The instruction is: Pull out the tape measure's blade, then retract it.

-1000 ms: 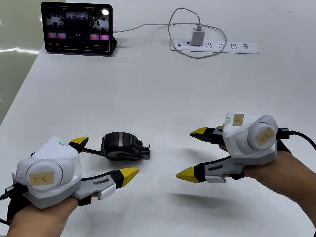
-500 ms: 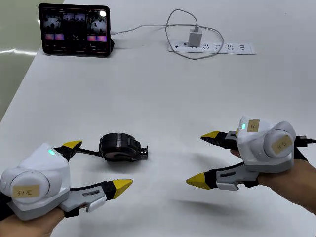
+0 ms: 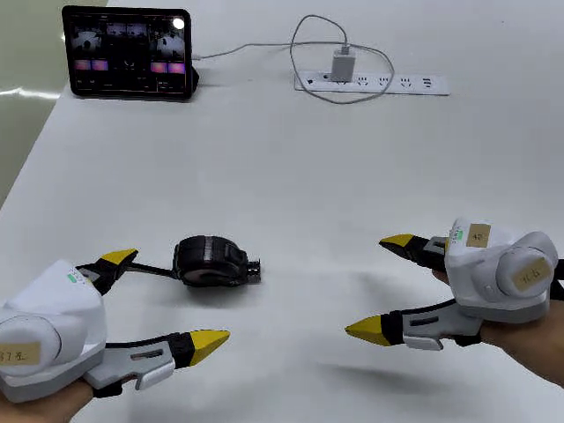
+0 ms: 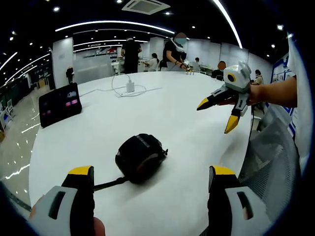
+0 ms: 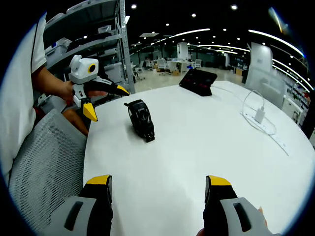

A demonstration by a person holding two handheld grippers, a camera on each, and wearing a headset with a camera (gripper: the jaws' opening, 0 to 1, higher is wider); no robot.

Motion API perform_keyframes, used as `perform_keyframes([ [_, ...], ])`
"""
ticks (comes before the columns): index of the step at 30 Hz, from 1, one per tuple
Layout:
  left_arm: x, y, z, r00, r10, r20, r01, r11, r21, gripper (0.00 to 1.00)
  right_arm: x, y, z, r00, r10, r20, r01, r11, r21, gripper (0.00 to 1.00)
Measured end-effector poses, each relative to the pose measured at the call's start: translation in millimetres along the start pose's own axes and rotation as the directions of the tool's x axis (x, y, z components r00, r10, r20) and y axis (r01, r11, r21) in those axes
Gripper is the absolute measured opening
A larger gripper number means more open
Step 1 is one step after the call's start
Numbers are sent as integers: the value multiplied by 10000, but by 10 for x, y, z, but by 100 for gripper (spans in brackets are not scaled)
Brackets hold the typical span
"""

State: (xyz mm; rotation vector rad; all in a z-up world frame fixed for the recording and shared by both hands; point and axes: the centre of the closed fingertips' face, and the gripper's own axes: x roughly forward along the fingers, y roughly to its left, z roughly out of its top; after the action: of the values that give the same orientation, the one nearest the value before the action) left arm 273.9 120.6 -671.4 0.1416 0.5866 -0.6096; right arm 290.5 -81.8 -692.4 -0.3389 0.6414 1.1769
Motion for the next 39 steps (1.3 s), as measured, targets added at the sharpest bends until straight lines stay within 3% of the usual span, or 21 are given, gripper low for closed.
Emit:
perform_keyframes([
  [20, -151, 2, 2, 9988, -469, -105, 473, 9976, 506, 97, -233, 51, -86, 9974, -707, 165, 705, 9974, 169, 79],
  [39, -252, 26, -105, 9975, -627, -316, 651, 9948, 786, 99, -452, 72, -207, 9882, -1372, 685, 1317, 9881, 795, 87],
])
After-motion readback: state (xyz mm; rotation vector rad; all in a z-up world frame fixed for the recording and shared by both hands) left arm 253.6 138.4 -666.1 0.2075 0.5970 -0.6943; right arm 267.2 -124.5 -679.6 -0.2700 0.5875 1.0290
